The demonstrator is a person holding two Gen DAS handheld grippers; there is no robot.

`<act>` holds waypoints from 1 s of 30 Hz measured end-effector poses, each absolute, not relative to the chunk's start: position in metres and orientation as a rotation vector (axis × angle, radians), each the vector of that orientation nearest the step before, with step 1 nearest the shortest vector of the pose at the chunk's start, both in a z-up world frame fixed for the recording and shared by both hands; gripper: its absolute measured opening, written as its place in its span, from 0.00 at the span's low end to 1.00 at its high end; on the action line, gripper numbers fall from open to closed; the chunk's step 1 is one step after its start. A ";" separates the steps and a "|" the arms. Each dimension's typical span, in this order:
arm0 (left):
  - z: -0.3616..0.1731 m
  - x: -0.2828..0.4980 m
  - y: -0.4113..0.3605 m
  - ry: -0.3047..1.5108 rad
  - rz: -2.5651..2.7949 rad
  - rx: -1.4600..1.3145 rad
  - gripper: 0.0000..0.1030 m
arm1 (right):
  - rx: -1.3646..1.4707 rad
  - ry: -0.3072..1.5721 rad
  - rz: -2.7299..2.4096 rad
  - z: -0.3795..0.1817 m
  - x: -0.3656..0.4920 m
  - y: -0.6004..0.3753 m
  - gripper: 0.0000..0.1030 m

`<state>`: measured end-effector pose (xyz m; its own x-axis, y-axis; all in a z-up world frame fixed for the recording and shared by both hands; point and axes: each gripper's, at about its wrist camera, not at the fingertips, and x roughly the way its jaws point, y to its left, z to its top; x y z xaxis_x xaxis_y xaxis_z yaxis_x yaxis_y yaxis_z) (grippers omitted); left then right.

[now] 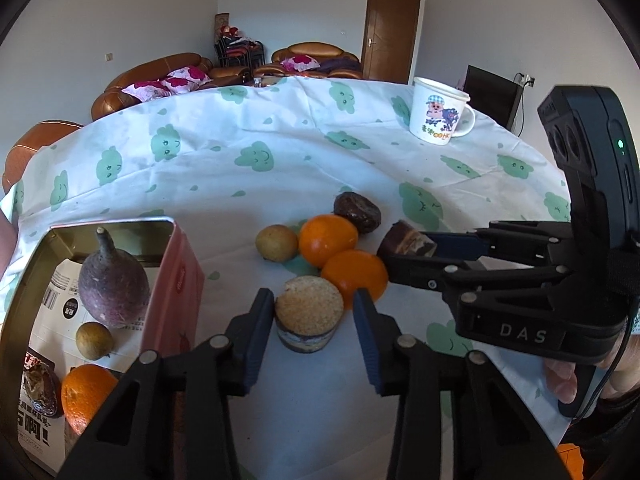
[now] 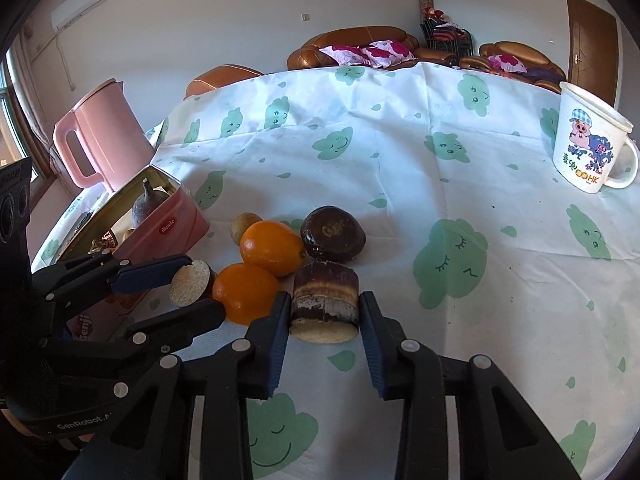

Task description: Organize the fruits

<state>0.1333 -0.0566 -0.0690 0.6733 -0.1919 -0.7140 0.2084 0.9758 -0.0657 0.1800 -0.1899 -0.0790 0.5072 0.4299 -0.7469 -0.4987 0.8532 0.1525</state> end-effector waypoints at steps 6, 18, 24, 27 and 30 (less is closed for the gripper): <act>-0.064 0.129 -0.056 0.766 -0.235 0.022 0.35 | -0.117 0.790 0.532 -0.068 0.168 -0.191 0.35; -0.050 0.113 -0.046 0.644 -0.227 -0.008 0.35 | -0.079 0.664 0.542 -0.052 0.156 -0.201 0.35; -0.044 0.105 -0.040 0.581 -0.206 -0.026 0.35 | -0.065 0.618 0.542 -0.047 0.150 -0.206 0.35; -0.042 0.101 -0.040 0.559 -0.199 -0.025 0.35 | -0.060 0.600 0.541 -0.045 0.148 -0.207 0.35; -0.041 0.099 -0.040 0.543 -0.194 -0.020 0.35 | -0.058 0.587 0.540 -0.044 0.146 -0.208 0.35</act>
